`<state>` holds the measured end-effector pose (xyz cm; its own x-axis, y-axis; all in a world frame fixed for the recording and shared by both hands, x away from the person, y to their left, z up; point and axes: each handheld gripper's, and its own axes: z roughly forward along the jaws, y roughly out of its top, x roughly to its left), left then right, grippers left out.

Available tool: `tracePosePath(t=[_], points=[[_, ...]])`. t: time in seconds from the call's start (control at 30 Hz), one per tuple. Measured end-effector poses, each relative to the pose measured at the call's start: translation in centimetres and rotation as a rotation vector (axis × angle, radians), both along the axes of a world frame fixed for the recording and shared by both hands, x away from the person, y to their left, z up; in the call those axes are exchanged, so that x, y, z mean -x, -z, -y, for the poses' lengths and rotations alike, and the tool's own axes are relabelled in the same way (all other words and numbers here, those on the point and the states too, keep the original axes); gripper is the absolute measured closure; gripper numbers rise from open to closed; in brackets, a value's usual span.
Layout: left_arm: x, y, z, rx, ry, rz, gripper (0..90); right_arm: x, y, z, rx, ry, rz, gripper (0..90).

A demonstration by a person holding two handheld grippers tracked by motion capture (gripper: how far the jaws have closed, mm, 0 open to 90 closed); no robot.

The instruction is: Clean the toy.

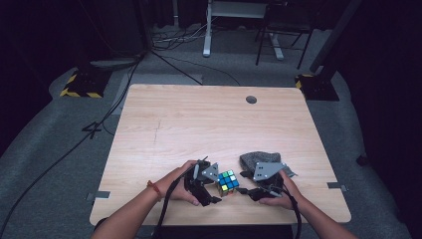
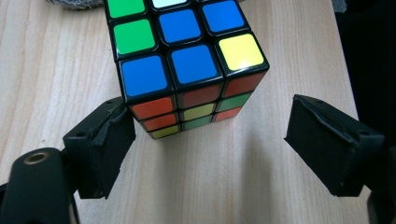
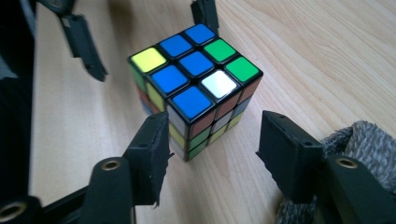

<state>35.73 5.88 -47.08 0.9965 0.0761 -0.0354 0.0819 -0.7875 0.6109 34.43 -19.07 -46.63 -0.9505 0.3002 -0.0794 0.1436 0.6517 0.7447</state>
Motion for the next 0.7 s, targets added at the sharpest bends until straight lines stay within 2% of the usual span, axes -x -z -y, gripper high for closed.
tracePosePath(t=[0.2,0.27,0.33,0.43,0.47,0.53,0.6,0.7], points=[[0.2,0.2,-0.1,-0.015,0.023,-0.009,21.7,-0.6,0.4,0.6,0.007,0.027,0.0,48.7],[0.2,0.2,-0.1,-0.025,0.01,0.01,24.6,-0.9,0.4,1.0,0.003,0.047,-0.001,51.8],[-0.2,0.2,-0.1,-0.017,-0.02,0.028,17.4,-1.3,0.7,1.4,0.004,0.06,-0.009,54.6],[-1.0,-0.3,-0.2,0.04,-0.067,0.035,15.9,-1.3,0.9,1.4,0.011,0.044,-0.009,55.6],[-1.3,-0.5,-0.1,0.048,-0.073,0.034,15.9,-1.2,1.0,1.4,0.0,0.031,-0.018,55.3],[-1.8,-0.6,0.4,0.045,-0.058,0.05,15.9,-1.0,0.9,1.3,-0.013,0.015,-0.015,55.7],[-2.3,-0.6,0.9,0.059,-0.04,0.037,16.1,-0.9,0.9,1.3,-0.01,0.017,-0.009,55.8],[-2.8,-0.2,1.8,0.056,-0.001,0.034,15.8,-0.8,0.8,1.1,-0.016,0.016,-0.009,54.3]])
